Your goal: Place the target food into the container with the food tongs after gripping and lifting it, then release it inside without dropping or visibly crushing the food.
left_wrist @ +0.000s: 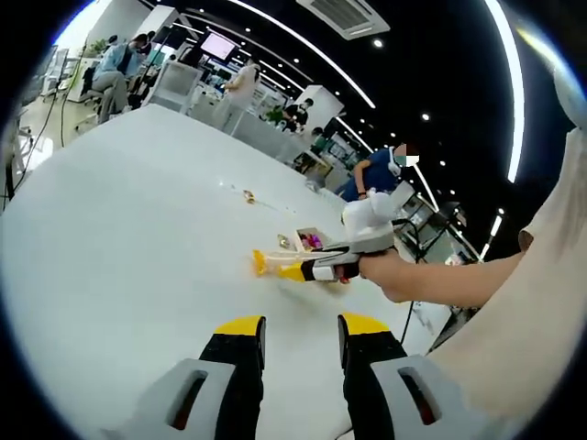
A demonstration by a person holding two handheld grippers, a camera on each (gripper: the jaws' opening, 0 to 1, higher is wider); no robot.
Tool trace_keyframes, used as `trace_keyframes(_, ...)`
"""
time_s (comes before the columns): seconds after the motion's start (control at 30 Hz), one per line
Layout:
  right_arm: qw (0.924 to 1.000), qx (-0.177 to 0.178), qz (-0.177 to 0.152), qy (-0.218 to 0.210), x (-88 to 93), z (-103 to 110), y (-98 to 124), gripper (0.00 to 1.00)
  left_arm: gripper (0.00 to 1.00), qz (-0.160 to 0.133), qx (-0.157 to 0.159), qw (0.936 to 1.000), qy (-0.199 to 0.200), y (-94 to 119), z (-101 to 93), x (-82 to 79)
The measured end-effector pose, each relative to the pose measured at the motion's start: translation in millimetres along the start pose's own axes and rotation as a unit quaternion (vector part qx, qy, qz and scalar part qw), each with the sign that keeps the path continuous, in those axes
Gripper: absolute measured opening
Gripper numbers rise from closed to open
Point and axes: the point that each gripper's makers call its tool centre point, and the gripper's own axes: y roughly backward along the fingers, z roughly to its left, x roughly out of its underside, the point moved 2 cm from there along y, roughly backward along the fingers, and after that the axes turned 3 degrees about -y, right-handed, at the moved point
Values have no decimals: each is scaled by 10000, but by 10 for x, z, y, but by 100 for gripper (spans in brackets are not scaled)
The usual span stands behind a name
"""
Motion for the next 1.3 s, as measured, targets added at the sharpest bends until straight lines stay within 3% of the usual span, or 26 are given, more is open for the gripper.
trace_keyframes(0.17,9998,34,-85,-161,16,44,19,24,31,3,3,10000,-9,25,1,6)
trace_keyframes(0.33,9996,-9,-259,-139,-107,30,86,24,31,-20,-7,10000,-38,44,-14,-15)
trace_keyframes(0.43,9989,-230,-331,233,-188,55,127,24,31,-54,-35,10000,-13,55,-3,-17)
trace_keyframes(0.6,9935,-550,-97,993,-151,82,129,24,31,-90,-38,10000,-12,60,-39,3)
trace_keyframes(0.77,9781,-723,93,1948,-143,33,158,25,31,-153,-90,9998,42,84,-60,37)
trace_keyframes(0.93,9538,-934,302,2839,-165,10,157,25,31,-203,-170,9996,90,115,-61,65)
trace_keyframes(0.97,9448,-994,327,3104,-186,10,151,25,31,-217,-188,9995,99,121,-63,71)
trace_keyframes(1.17,9280,-1138,467,3518,-223,-19,95,25,31,-288,-289,9991,149,147,-67,85)
trace_keyframes(1.3,9117,-1343,625,3831,-204,-19,69,25,31,-358,-386,9984,206,171,-52,95)
